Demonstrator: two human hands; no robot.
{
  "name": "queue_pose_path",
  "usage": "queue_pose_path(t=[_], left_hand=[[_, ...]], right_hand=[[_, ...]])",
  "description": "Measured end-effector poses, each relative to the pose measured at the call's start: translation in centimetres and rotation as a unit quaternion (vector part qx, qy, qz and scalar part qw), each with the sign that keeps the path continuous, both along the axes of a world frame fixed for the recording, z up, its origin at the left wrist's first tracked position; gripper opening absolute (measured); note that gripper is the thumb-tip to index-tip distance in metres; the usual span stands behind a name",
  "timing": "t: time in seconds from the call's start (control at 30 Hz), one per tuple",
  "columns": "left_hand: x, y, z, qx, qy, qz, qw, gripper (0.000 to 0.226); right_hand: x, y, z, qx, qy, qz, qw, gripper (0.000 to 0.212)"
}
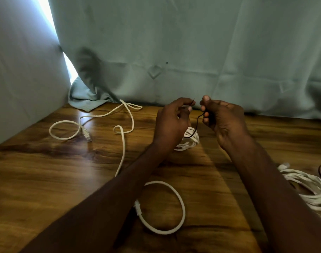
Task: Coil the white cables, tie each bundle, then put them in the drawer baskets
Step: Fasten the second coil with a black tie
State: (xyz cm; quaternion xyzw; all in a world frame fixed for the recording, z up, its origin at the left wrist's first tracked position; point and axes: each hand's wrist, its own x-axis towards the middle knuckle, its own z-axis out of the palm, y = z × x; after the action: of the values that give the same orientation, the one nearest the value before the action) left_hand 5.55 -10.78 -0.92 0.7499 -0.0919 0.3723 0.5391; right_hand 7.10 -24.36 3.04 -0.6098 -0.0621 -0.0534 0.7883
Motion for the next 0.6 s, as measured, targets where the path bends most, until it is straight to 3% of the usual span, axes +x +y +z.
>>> queue_pose_path(t=[0.07,0.2,0.6], left_hand=[[0.05,-0.06,-0.05,0.022,-0.005,0.010,1.000,0.008],[0.33,0.08,-0.27,0.053,-0.024,0.046,0.997,0.014],[-0.32,0.41,0.11,0.089,-0.039,0.061,0.993,0.013]], right_hand=[[0.36,-0.26,0.09,0.006,0.028,0.024,0.999,0.015],[0.34,-0.10,0.31,0.019,0.037,0.073,0.996,0.012],[0.57,-0.13,-0.21,-0.024,0.022,-0.004,0.999,0.015]])
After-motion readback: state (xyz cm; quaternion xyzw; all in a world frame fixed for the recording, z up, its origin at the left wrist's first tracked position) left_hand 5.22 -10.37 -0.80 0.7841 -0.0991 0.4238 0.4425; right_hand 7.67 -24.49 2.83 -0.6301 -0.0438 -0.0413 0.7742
